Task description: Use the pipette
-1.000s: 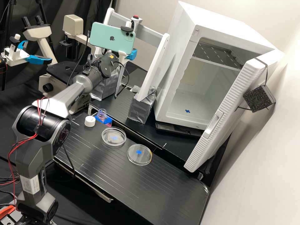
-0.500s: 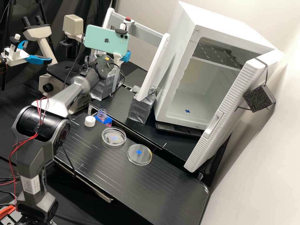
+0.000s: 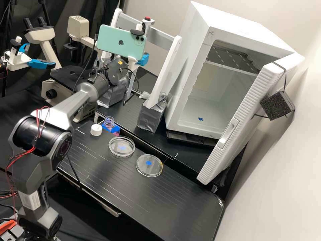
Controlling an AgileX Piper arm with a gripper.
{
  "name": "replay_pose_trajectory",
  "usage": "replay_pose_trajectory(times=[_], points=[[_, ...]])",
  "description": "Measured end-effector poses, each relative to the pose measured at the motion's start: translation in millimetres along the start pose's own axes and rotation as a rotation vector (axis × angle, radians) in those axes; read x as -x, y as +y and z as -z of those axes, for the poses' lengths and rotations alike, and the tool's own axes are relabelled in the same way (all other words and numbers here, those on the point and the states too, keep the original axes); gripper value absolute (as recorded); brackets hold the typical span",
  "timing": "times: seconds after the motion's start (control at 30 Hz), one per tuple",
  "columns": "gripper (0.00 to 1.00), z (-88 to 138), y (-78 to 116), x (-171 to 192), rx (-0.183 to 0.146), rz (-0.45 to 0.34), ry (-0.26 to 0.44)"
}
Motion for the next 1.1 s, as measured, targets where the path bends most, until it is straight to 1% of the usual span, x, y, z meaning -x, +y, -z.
replay_pose_trajectory(times=[0.1,0.13,0.17,0.2,0.23,0.27,0.3,0.33,0.37,0.4,0.43,0.47,0.53,0.6,0.63,0.7,0.8,0.83,0.9,1.0,1.03,1.07,1.1], points=[[0.00,5,5.9,3,-0.003,-0.017,0.013],[0.00,8,8.1,4,-0.016,-0.020,0.014],[0.00,11,12.2,4,-0.026,-0.016,-0.013],[0.00,14,16.4,3,-0.053,-0.009,-0.033],[0.00,13,20.6,3,-0.033,0.015,-0.064],[0.00,12,21.9,3,-0.067,0.047,-0.088],[0.00,11,22.5,2,-0.071,0.097,-0.102],[0.00,11,21.9,0,-0.043,0.142,-0.098],[0.00,12,17.5,-3,-0.036,0.210,-0.069],[0.00,15,14.1,-5,-0.027,0.249,-0.028],[0.00,19,9.0,-7,-0.036,0.282,0.005],[0.00,22,4.4,-9,-0.015,0.314,0.032],[0.00,24,-2.8,-11,-0.008,0.364,0.052],[0.00,23,-5.8,-12,0.007,0.388,0.053],[0.00,23,-5.4,-12,0.019,0.387,0.057],[0.00,22,-3.7,-11,0.015,0.382,0.070],[0.00,16,1.3,-4,-0.032,0.366,0.100],[0.00,12,5.7,1,-0.048,0.351,0.113],[0.00,6,12.3,14,-0.072,0.322,0.154],[0.00,-1,32.6,41,-0.101,0.228,0.209],[0.00,-1,43.4,52,-0.111,0.175,0.224],[0.00,1,50.7,59,-0.115,0.142,0.234],[0.00,3,58.0,66,-0.128,0.107,0.245]])
